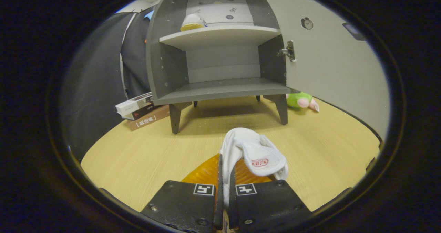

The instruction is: Open the shoe cabinet door, grab the shoes and put them into the shoe cabinet, then close the shoe cabinet door.

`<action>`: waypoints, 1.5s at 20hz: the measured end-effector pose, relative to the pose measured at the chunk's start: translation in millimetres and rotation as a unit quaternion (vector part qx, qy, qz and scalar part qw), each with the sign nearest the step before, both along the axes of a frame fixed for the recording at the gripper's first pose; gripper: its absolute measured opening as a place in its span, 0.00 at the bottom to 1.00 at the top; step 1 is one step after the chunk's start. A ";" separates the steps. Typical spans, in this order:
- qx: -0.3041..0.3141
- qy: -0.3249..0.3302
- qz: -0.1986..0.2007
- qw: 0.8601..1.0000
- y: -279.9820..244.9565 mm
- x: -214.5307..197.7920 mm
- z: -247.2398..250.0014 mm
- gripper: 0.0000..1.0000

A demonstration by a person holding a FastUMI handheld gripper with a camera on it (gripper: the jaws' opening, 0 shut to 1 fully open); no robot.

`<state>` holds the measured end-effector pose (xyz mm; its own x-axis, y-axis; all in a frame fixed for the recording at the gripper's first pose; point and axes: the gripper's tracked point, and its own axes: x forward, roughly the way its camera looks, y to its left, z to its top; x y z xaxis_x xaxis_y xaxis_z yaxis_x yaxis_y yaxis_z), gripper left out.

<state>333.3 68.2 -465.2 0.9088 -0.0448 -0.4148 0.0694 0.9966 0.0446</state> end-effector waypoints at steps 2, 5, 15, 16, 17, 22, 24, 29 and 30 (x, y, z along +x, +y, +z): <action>-0.010 -0.016 0.006 1.000 3.0 -10.1 23.8 0.10; -0.026 -0.046 0.016 0.998 8.7 -22.8 63.8 0.10; -0.048 -0.136 0.072 0.987 28.2 -34.5 229.4 0.10; -0.043 -0.136 0.079 0.987 29.6 -32.8 246.2 0.10; -0.033 -0.135 0.085 0.987 30.4 -30.8 262.4 0.10; -0.054 -0.146 0.056 0.986 4.7 8.7 336.2 0.10; -0.073 -0.147 0.032 0.986 -7.8 29.3 360.5 0.10; -0.130 -0.152 0.034 0.979 -5.1 82.2 409.0 0.10; -0.137 -0.157 0.038 0.977 0.5 90.7 417.1 0.10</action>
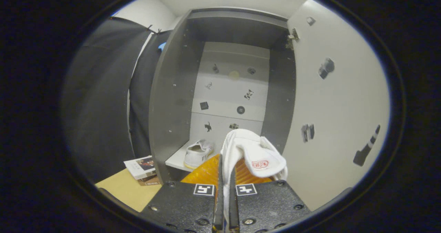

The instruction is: Open the shoe cabinet door, grab the shoes and put them into the shoe cabinet, then close the shoe cabinet door.

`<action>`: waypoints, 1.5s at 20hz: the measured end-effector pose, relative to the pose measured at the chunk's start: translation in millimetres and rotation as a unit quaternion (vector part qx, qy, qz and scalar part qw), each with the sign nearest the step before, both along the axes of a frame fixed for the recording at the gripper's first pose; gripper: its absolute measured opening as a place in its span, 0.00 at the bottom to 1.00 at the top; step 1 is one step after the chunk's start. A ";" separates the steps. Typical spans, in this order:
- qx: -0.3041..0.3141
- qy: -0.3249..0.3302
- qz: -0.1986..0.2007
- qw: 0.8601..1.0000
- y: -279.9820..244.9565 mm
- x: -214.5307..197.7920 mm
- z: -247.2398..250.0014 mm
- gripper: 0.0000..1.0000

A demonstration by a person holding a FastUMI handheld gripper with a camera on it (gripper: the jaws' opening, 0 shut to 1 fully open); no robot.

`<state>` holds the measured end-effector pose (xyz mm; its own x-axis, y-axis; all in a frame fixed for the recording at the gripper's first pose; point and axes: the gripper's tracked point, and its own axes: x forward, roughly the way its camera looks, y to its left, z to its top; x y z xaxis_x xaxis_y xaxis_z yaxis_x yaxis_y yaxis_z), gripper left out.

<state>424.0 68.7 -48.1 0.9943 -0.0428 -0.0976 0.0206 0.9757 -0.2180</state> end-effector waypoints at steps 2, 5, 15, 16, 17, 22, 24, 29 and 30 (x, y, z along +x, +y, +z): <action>0.016 0.006 0.016 1.000 15.8 14.0 10.5 0.10; 0.084 0.048 0.034 0.995 28.9 36.6 18.8 0.10; 0.054 0.083 -0.043 0.994 -17.6 166.8 0.1 0.10; 0.061 0.091 -0.056 0.992 -26.8 179.5 -7.4 0.10; 0.066 0.102 -0.066 0.990 -36.9 191.7 -16.8 0.10; 0.032 0.133 -0.114 0.984 -83.4 233.6 -60.6 0.11; 0.039 0.146 -0.116 0.982 -85.8 242.8 -79.0 0.11; 0.060 0.182 -0.117 0.975 -85.4 248.2 -108.4 0.18; 0.056 0.177 -0.113 0.976 -84.0 249.5 -107.3 0.21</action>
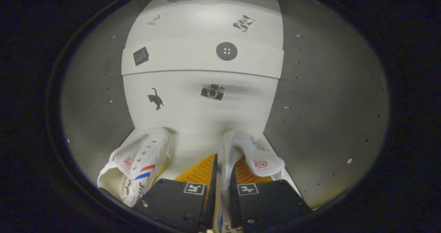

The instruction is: Open the shoe cabinet door, grab the shoes and put them into the shoe cabinet, then close the shoe cabinet door.

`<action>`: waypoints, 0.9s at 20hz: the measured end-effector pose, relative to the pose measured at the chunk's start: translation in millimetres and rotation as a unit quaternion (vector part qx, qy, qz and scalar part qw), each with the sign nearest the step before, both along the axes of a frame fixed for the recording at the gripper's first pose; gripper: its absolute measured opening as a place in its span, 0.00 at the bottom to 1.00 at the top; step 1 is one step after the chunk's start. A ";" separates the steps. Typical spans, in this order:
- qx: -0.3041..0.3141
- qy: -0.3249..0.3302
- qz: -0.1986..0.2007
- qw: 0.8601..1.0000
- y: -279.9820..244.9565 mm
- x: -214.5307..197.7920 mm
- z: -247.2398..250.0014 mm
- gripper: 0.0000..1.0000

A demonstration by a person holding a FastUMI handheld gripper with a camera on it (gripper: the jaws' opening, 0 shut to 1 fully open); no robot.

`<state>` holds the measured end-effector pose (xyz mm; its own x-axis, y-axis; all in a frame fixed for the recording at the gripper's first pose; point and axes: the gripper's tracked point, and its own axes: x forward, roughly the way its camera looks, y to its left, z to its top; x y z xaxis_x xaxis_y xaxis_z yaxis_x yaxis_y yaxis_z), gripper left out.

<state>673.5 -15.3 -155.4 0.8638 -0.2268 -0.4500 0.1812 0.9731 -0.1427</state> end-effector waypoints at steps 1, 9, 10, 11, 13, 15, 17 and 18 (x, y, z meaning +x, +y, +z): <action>0.002 0.004 0.006 1.000 4.8 -1.8 1.5 0.30; -0.014 -0.014 0.034 0.999 15.4 -38.2 40.1 0.62; -0.014 -0.021 0.033 0.999 15.6 -46.3 46.7 0.64; -0.016 -0.026 0.034 0.999 16.0 -55.7 52.6 0.64; -0.016 -0.035 0.044 0.998 21.0 -76.5 63.2 0.68; -0.015 -0.054 0.043 0.997 23.3 -100.3 78.0 0.76; -0.008 -0.071 0.046 0.996 29.1 -126.9 87.5 0.88; -0.003 -0.079 0.052 0.995 33.5 -139.7 93.6 0.94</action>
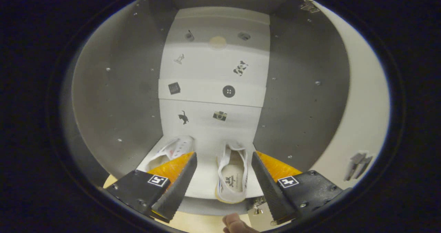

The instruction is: Open the shoe cabinet door, grab the shoes and put them into the shoe cabinet, then close the shoe cabinet door.

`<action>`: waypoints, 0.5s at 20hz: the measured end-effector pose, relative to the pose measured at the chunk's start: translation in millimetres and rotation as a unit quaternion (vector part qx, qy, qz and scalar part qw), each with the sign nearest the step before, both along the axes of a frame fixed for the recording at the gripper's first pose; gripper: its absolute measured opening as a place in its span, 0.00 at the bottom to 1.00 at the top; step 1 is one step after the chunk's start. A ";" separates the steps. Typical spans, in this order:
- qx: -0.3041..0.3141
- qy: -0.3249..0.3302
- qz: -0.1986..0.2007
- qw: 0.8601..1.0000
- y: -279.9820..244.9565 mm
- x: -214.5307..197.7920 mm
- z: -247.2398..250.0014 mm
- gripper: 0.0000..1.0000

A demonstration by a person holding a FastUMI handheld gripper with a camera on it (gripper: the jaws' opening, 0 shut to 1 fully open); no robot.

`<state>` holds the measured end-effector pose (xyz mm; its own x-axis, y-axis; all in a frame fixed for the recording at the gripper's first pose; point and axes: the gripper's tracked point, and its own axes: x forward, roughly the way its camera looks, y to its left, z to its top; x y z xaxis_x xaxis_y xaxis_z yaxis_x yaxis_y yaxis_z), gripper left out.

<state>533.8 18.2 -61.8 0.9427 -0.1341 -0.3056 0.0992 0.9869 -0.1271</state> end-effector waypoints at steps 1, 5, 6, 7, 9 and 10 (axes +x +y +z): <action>0.005 -0.009 0.006 1.000 4.1 -16.1 5.9 1.00; 0.023 -0.048 0.038 0.998 22.6 -85.1 32.6 1.00; 0.023 -0.055 0.047 0.997 26.8 -103.0 38.3 1.00; 0.021 -0.057 0.054 0.997 29.2 -120.4 42.1 1.00; 0.027 -0.064 0.075 0.995 40.4 -157.1 54.1 1.00; 0.031 -0.069 0.093 0.993 49.0 -177.4 61.3 1.00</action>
